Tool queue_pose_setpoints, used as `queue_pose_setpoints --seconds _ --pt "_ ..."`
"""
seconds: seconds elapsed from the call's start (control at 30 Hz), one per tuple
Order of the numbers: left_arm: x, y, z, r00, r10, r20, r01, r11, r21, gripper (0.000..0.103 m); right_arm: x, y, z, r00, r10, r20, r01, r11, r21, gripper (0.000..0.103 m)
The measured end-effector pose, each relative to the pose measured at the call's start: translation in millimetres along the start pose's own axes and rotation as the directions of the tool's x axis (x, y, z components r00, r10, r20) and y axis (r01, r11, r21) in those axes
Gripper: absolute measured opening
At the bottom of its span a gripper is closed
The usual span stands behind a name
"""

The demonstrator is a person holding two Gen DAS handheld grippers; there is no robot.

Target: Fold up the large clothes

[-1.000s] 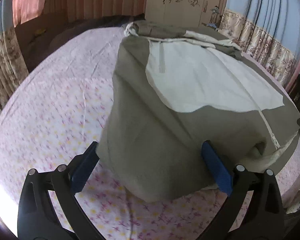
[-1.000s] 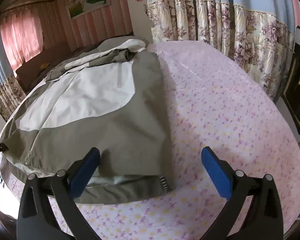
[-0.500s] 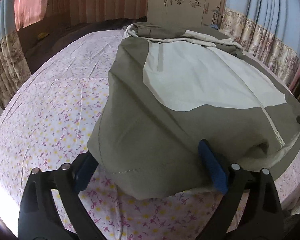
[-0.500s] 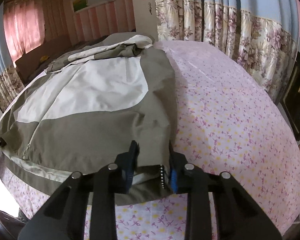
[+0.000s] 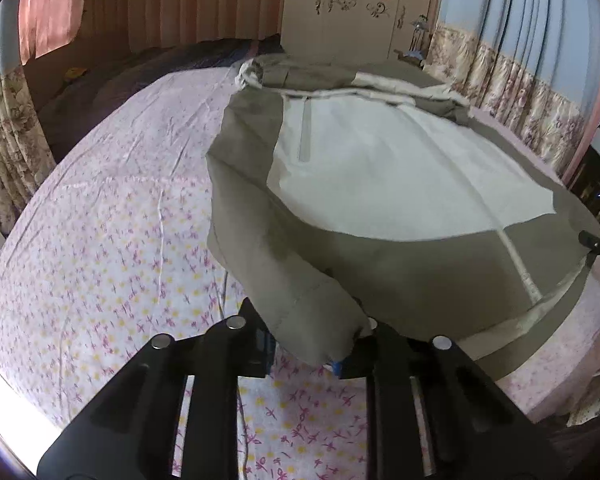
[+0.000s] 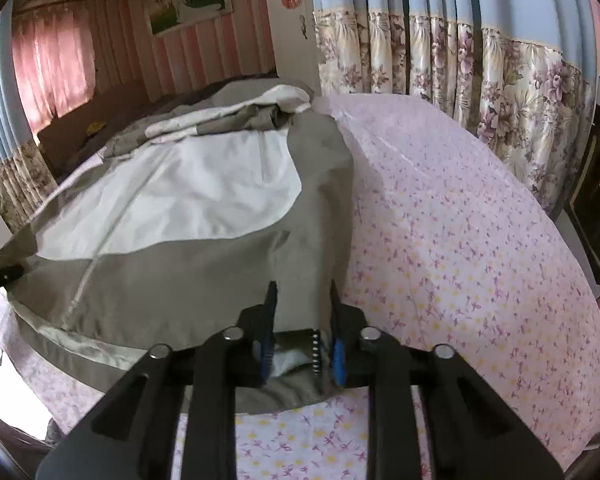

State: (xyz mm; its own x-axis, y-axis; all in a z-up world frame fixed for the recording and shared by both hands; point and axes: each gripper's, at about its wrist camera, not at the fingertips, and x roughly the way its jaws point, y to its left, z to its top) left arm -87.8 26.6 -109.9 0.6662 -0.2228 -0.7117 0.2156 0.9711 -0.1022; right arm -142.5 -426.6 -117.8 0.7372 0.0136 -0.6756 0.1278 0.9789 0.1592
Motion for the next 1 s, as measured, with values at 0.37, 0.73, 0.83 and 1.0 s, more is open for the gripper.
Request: queue_pose_setpoints --seconds 0.37,0.73,0.83,1.0 --pt "-24 -1 60 0.998 -0.010 0.068 0.004 0.996 0.085 0.014 -18 18 53 0.991 0.041 0.127 -0.035 0.998 -0.044 0.008" --pt "-22 -1 136 0.989 -0.033 0.142 0.016 0.992 0.124 0.014 -11 26 122 0.974 0.059 0.219 -0.043 0.996 -0.080 0.007" --pt "-11 -2 164 0.985 -0.014 0.172 -0.011 0.990 0.140 0.014 -1 31 153 0.965 0.065 0.255 -0.043 0.995 -0.088 0.007" --pt "19 3 223 0.979 0.001 0.206 -0.025 0.993 0.117 0.014 32 35 209 0.957 0.067 0.284 -0.040 0.994 -0.097 0.007"
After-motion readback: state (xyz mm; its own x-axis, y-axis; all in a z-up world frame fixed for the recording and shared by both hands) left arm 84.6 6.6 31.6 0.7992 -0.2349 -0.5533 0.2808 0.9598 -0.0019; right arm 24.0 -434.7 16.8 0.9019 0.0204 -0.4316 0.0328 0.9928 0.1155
